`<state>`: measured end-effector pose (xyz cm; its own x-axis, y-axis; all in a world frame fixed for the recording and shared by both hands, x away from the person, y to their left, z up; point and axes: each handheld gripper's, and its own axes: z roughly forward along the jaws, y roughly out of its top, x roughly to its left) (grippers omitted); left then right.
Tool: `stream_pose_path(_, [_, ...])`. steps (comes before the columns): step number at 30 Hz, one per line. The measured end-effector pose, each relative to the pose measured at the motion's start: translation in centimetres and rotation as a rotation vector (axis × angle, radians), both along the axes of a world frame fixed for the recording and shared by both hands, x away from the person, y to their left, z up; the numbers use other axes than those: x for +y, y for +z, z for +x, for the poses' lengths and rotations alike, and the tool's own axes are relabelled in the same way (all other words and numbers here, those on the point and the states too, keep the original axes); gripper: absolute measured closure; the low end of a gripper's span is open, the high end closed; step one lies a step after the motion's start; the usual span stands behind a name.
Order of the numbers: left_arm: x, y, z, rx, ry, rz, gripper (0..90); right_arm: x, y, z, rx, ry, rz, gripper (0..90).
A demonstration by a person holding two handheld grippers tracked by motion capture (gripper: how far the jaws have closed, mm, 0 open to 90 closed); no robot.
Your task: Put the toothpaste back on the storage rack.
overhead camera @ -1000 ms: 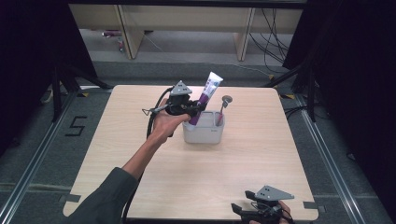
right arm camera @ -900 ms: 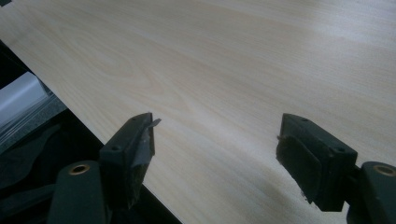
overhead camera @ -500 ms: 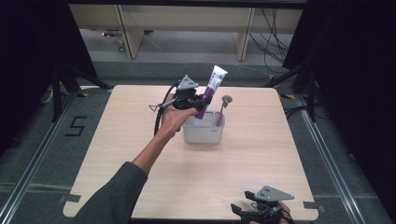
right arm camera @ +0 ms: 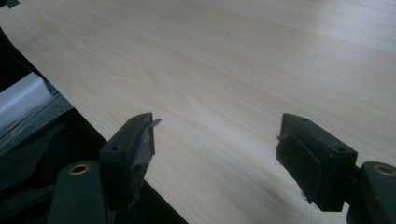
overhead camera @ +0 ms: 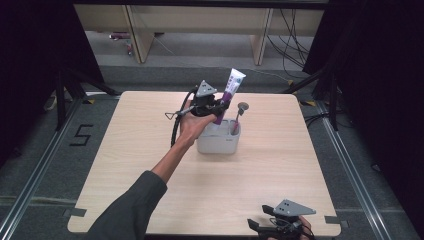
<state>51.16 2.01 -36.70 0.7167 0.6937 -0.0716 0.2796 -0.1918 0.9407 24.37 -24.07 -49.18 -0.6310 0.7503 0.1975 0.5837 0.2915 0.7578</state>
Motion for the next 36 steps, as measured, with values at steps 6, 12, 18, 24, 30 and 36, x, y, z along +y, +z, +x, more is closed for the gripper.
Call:
stream_pose_path(6, [-0.3, -0.6, 0.3, -0.004, 0.008, 0.004, 76.5, -0.1, 0.1, 0.0, 0.008, 0.01, -0.002, 28.0])
stream_pose_path(12, [-0.5, -1.3, 0.4, -0.002, 0.003, 0.008, 76.5, 0.0, 0.1, -0.2, 0.016, -0.006, 0.007, 28.0])
stream_pose_path(18, [-0.6, -1.9, 0.6, -0.003, 0.008, 0.009, 76.4, -0.1, 0.1, -0.1, -0.006, 0.003, -0.005, 28.0])
stream_pose_path(24, [-0.6, -2.4, 0.6, -0.007, 0.002, 0.028, 76.4, -0.2, 0.1, -0.1, -0.001, 0.007, 0.002, 28.0])
stream_pose_path(30, [-0.3, -3.2, 0.7, 0.004, 0.009, 0.025, 76.4, -0.2, 0.0, -0.1, -0.01, 0.005, -0.006, 28.0])
stream_pose_path(36, [-0.1, -3.7, 0.7, 0.011, 0.013, 0.025, 76.3, -0.2, 0.0, -0.1, -0.004, 0.003, -0.005, 28.0])
